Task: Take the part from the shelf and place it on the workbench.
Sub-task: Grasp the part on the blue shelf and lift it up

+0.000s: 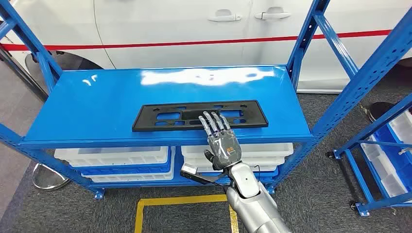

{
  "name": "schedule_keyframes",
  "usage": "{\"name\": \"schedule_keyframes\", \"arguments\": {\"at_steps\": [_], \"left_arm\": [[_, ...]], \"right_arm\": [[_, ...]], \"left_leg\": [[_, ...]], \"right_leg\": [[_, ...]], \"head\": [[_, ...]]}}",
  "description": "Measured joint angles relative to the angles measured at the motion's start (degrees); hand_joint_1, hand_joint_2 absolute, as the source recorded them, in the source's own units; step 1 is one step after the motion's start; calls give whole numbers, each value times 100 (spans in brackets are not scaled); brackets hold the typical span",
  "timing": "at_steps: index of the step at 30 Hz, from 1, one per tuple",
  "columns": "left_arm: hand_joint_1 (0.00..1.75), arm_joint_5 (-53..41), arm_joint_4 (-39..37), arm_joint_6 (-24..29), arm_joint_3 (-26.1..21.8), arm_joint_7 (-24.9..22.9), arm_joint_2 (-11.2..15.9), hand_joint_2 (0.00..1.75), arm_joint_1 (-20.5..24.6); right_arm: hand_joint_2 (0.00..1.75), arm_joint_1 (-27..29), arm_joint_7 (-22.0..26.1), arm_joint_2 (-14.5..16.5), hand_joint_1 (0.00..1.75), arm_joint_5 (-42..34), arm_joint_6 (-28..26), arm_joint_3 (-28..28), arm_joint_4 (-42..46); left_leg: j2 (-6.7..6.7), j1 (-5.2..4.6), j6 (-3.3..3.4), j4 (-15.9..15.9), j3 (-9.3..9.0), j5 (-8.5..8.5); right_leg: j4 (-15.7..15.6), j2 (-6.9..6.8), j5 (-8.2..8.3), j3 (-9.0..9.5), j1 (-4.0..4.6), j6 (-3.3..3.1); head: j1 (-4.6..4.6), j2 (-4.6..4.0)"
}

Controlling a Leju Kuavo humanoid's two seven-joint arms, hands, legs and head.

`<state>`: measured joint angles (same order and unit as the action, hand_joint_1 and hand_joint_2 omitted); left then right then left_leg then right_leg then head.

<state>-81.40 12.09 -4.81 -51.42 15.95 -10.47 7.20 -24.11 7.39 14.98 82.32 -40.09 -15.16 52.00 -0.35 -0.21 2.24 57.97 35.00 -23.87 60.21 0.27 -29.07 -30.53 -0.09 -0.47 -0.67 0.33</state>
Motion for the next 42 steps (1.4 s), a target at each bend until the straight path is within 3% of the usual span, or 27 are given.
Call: {"name": "schedule_keyframes", "arguments": {"at_steps": [2,3,6,7,8,10,12,16,17,18,21,22,23,24,25,27,31,33,36,37,38,39,41,42], "left_arm": [[0,0,0,0,1,0,0,0,10],[0,0,0,0,4,1,0,0,20],[0,0,0,0,19,1,0,0,35],[0,0,0,0,25,1,0,0,29],[0,0,0,0,31,0,0,0,24],[0,-2,0,-2,44,0,-5,0,21],[0,-5,0,-5,56,0,-14,0,33],[0,-6,0,-6,82,0,-16,0,53],[0,-6,0,-5,87,0,-16,0,58],[0,-6,0,-5,90,0,-16,0,65],[0,-6,0,-6,94,0,-17,0,63],[0,-6,0,-7,95,0,-17,0,53],[0,-4,0,-7,96,0,-17,0,44],[0,-1,0,-7,96,3,-16,0,38],[0,7,0,-7,95,12,-16,0,35],[0,37,-1,-2,95,42,-16,0,37],[0,98,-2,46,95,81,-19,0,42],[0,101,-2,58,95,87,-25,0,49],[0,102,-2,85,95,98,-28,0,74],[0,102,-2,98,95,101,-28,0,76],[0,103,-2,109,95,103,-28,0,76],[0,103,-2,119,95,103,-29,0,76],[0,103,-2,128,95,104,-36,0,77],[0,103,-2,130,95,105,-40,0,81]], "right_arm": [[175,-13,3,1,0,-7,-1,1,0],[175,-24,7,1,0,-10,-1,1,0],[175,-13,21,-1,0,-12,0,1,-3],[175,0,25,-2,0,-11,0,1,-5],[175,7,26,-2,0,-9,-1,1,-8],[175,2,27,-2,0,-4,-1,1,-11],[175,-11,29,-3,0,0,1,1,-11],[175,-25,38,5,0,7,-1,1,-6],[175,-37,39,10,0,8,-1,1,-5],[175,-47,39,18,0,11,-1,1,-4],[175,-49,38,30,0,25,0,1,-6],[175,-41,34,30,0,25,0,1,-7],[175,-33,30,30,0,25,0,1,-8],[175,-28,22,30,0,26,0,1,-8],[175,-25,14,30,0,30,0,1,-8],[175,-22,-6,30,3,39,1,1,-8],[175,-9,-20,30,171,52,-2,1,9],[175,-9,-16,28,175,49,-2,1,21],[175,10,9,12,175,31,-2,1,24],[175,25,19,3,175,27,-2,1,24],[175,35,25,-6,175,26,-2,1,24],[175,39,28,-12,175,25,-2,1,24],[175,31,29,-16,175,25,-2,1,26],[175,22,32,-16,175,25,-2,1,29]], "left_leg": [[-1,5,25,-27,-44,-5],[-1,12,50,-48,-80,-12],[-4,7,80,-47,-150,-96],[-5,7,77,-43,-193,-138],[-7,8,70,-38,-249,-183],[-8,8,45,-33,-377,-288],[-13,-1,-13,-12,-458,-388],[-10,-4,-151,120,-512,-479],[-7,6,-173,258,-453,-527],[-3,20,-197,496,-329,-615],[1,60,-255,1475,311,-990],[1,70,-271,1607,456,-1023],[2,77,-284,1535,503,-930],[3,82,-286,1275,453,-718],[4,85,-283,887,342,-416],[7,58,-244,278,159,-70],[-1,30,-96,83,89,30],[4,47,-31,21,42,38],[6,30,40,9,8,4],[4,21,52,14,2,-10],[1,13,57,20,-8,-24],[-3,5,57,27,-24,-40],[-9,-14,39,38,-63,-75],[-10,-27,21,47,-73,-91]], "right_leg": [[188,2,-62,-94,-6,20],[432,3,-154,-235,-12,41],[1330,2,-480,-886,-27,90],[1418,0,-469,-1022,-34,98],[1317,-1,-343,-1060,-39,101],[662,-5,187,-903,-46,84],[97,-7,464,-741,-21,32],[-65,4,482,-620,-20,-111],[-75,4,461,-571,-24,-146],[-84,1,441,-524,-30,-174],[-87,0,344,-433,-17,-203],[-87,4,306,-393,-14,-201],[-86,8,265,-339,-15,-196],[-85,9,223,-275,-18,-188],[-85,9,180,-213,-22,-174],[-76,12,113,-132,-18,-128],[-69,18,20,-114,-11,1],[191,9,-152,-229,-17,44],[1205,3,-561,-807,-23,68],[1418,3,-576,-962,-23,68],[1430,3,-481,-1020,-22,60],[1227,3,-288,-965,-19,43],[489,3,137,-656,5,-15],[184,2,256,-524,18,-38]], "head": [[2,0],[2,0],[2,0],[2,0],[3,0],[4,0],[3,0],[2,0],[0,0],[1,0],[0,0],[-1,0],[0,0],[0,0],[0,0],[1,0],[2,0],[3,0],[3,0],[3,0],[3,0],[3,0],[3,0],[2,0]]}}
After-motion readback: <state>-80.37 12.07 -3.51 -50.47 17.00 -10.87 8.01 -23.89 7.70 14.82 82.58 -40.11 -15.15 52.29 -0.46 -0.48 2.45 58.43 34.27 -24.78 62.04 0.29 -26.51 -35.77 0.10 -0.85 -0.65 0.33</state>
